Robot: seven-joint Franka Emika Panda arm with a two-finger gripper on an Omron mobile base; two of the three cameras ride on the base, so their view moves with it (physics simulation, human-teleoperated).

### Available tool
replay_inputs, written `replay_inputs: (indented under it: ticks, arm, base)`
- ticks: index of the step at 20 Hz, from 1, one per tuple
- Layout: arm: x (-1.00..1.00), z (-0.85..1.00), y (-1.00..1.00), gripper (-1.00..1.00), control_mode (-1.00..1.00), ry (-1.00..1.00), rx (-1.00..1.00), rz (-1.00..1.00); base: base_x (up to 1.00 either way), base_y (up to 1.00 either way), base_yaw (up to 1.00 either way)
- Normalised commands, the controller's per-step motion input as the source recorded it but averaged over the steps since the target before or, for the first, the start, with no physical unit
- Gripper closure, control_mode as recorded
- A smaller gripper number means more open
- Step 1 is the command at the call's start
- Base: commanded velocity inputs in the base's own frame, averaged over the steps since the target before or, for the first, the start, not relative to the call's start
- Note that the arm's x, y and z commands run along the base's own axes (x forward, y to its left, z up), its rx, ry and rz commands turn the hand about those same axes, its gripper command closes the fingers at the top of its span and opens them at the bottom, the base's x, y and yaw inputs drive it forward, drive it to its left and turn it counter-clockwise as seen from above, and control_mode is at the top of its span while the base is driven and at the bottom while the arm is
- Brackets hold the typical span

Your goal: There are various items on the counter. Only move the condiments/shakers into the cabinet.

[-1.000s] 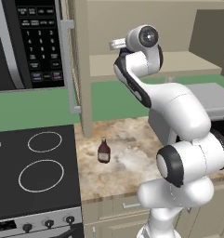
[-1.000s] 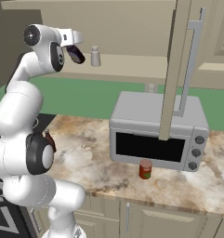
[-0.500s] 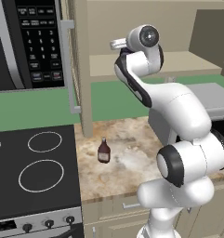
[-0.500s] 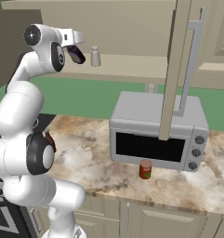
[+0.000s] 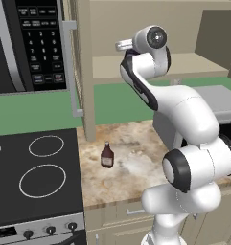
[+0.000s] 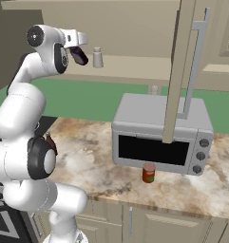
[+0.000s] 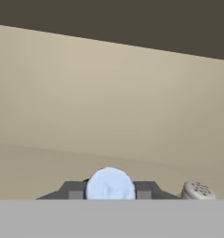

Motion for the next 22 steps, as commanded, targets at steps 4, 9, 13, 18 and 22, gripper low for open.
replay_inputs:
  ticks: [4, 9, 13, 18, 22]
  arm:
    - [0.01, 0.0, 0.0, -1.0, -1.0, 0.0, 0.0, 0.0]
    - [0.15, -0.02, 0.0, -1.0, -1.0, 0.0, 0.0, 0.0]
    - [0.24, -0.08, 0.0, -1.0, -1.0, 0.0, 0.0, 0.0]
    - [0.2, -0.12, 0.0, -1.0, -1.0, -0.02, 0.0, 0.0]
    - [0.2, -0.12, 0.0, -1.0, -1.0, -0.03, 0.0, 0.0]
  base:
    - [0.0, 0.0, 0.0]
    - [0.0, 0.0, 0.0]
    - [0.0, 0.0, 0.0]
    - [0.0, 0.0, 0.0]
    - [0.0, 0.0, 0.0]
